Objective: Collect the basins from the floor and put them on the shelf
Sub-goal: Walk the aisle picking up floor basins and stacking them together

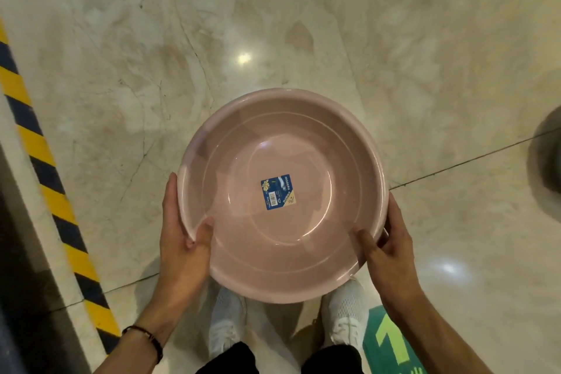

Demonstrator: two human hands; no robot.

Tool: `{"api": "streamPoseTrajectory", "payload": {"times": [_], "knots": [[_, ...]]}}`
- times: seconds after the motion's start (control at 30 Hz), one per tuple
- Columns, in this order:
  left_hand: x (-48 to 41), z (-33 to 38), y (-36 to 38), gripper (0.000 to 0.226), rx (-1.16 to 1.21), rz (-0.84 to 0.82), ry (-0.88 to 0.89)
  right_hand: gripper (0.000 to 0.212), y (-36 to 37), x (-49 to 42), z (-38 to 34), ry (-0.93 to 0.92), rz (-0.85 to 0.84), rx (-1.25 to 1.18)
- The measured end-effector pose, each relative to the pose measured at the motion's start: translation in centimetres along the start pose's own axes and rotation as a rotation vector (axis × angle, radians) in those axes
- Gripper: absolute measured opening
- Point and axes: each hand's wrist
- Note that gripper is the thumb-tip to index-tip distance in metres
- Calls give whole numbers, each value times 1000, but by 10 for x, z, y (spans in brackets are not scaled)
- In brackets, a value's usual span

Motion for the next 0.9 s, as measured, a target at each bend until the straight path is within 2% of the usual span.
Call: {"api": "streamPoseTrajectory", "payload": {"times": [0.13,0.43,0.6,0.7,0.9], "knots": [[15,88,4,91,-20,32,11,74,-36,27,-56,48,52,-65],[84,309,17,79,30,-79,130,70,-135,116,-229,38,165,-122],[144,428,10,80,123,-127,190,76,-192,177,-328,-21,195,-188],[186,489,0,79,167,-124,196,78,-218,214,-376,-42,217,-209],[285,576,-7,79,198,-110,233,64,-270,291,-458,-62,349,-333]]}}
Point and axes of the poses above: each hand's wrist, its own x-axis away from the middle knuckle, its own y-axis out of the palm, z = x × y, and after that the axes turned 11 degrees about x, right-handed
